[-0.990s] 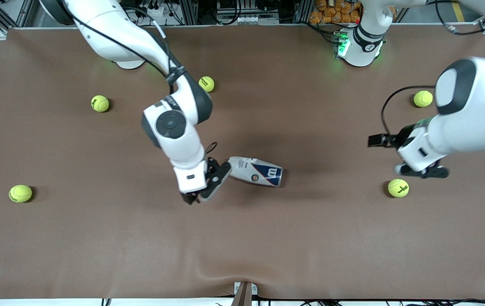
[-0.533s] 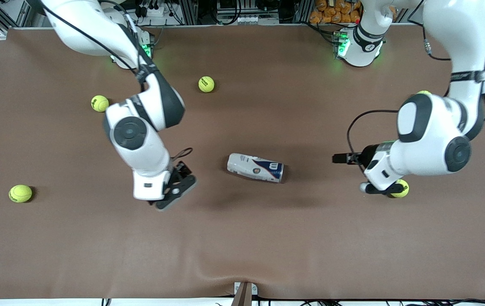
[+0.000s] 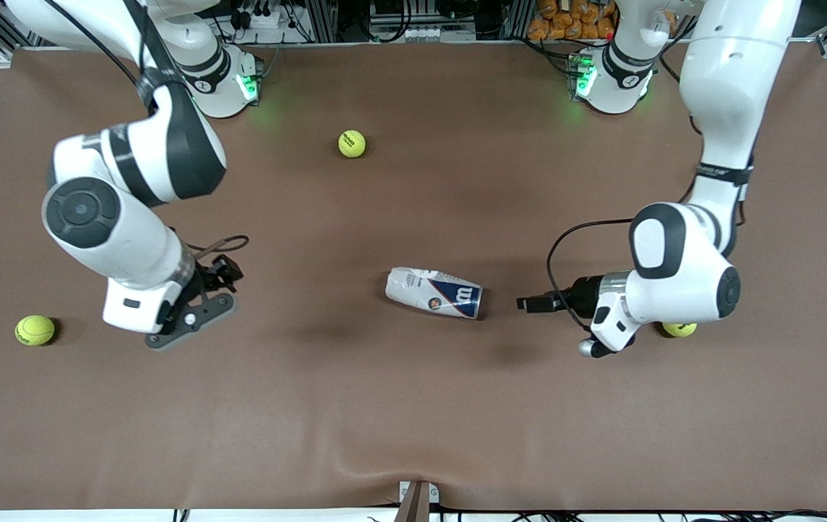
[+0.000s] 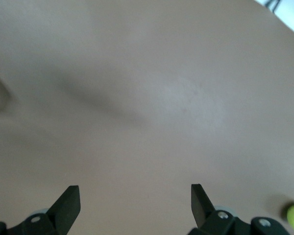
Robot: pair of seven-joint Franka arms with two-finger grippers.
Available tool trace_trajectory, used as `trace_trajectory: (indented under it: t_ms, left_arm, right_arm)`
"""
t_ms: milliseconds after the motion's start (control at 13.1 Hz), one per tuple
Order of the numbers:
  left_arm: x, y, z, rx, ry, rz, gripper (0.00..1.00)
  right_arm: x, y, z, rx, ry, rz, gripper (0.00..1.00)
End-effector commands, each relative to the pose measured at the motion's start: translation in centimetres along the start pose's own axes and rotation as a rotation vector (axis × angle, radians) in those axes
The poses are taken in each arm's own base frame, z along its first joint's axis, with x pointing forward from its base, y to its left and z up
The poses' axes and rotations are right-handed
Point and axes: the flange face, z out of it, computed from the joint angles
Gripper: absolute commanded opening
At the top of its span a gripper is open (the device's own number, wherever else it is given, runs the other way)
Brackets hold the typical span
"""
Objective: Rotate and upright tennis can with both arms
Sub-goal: 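Withdraw the right gripper while the left gripper reaches the can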
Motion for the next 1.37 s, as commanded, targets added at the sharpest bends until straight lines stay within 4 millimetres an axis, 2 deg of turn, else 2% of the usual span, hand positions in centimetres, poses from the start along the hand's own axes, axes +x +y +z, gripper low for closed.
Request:
trace_trajectory:
  t_ms: [0,76,228,304,457,609,685,913,1066,1294]
  left_arm:
    - [0.4,0.4,2.8,-0.062,0.007,-0.042,1.00]
    - [0.3,0.4,3.9,-0.085,-0.008,-0.053,1.00]
    - [0.1,0.7,5.9,-0.126,-0.011,-0.052,0.95]
    - [0.1,0.5,6.7,-0.137,-0.017,-0.051,0.92]
    - [0.4,-0.4,8.5,-0.181,-0.033,-0.057,0.84]
    - [0.8,-1.4,10.0,-0.242,-0.041,-0.039,0.80]
    - [0.9,-1.9,10.8,-0.264,-0.042,-0.031,0.79]
    - [1.0,-2.3,11.7,-0.286,-0.048,-0.044,0.72]
    - [0.3,-1.7,12.7,-0.296,-0.062,-0.048,0.67]
    - [0.2,-2.0,13.5,-0.307,-0.070,-0.067,0.49]
  right_arm:
    - [-3.1,4.9,-0.7,0.068,-0.014,0.123,1.00]
    - [-4.2,7.3,-1.0,0.121,0.007,0.178,1.00]
    - [-6.2,9.6,-2.4,0.126,0.000,0.220,1.00]
    - [-6.9,9.7,-3.4,0.121,-0.006,0.232,1.00]
    - [-8.3,8.7,-5.3,0.109,-0.042,0.362,1.00]
    - [-9.0,6.2,-6.9,0.101,-0.084,0.457,1.00]
    - [-9.2,5.5,-7.7,0.097,-0.079,0.463,1.00]
    - [-10.3,6.2,-9.2,0.067,-0.055,0.463,1.00]
    - [-10.9,6.4,-10.0,0.038,-0.051,0.467,1.00]
    - [-12.3,7.2,-10.6,0.039,-0.066,0.489,1.00]
